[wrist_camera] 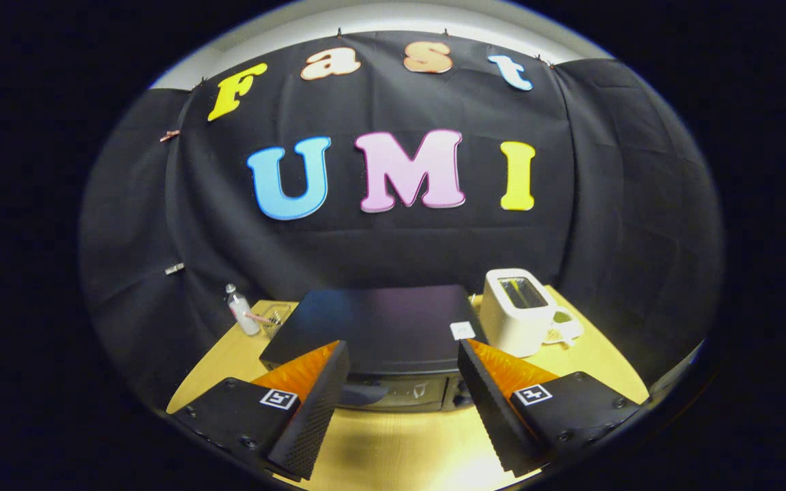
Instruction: Open the toaster oven, put the food inside, and close the toaster oven door.
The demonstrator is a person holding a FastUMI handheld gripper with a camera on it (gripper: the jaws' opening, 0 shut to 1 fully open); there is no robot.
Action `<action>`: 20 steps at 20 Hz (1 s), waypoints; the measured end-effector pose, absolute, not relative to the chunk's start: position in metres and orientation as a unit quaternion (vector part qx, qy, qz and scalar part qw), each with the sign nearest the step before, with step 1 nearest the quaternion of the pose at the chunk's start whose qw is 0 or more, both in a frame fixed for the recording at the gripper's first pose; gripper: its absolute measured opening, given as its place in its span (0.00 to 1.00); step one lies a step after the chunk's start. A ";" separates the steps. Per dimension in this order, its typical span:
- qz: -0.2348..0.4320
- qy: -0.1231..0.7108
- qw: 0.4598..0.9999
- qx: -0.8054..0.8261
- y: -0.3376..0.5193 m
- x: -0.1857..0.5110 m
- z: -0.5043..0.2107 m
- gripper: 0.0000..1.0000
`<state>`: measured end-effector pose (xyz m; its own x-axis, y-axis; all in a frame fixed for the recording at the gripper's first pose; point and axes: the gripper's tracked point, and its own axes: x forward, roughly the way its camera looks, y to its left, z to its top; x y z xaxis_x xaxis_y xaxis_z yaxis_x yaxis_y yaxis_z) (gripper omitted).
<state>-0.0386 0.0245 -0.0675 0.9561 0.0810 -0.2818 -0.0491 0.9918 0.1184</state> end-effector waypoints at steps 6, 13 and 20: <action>0.021 0.061 0.998 0.009 -0.020 -0.039 0.019 0.98; 0.019 0.022 0.999 0.022 -0.039 -0.067 0.062 0.98; 0.016 0.025 0.999 0.030 -0.040 -0.082 0.058 0.98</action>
<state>-0.0817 -0.0400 0.0578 0.9983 0.0337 -0.0485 -0.0308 0.9977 0.0608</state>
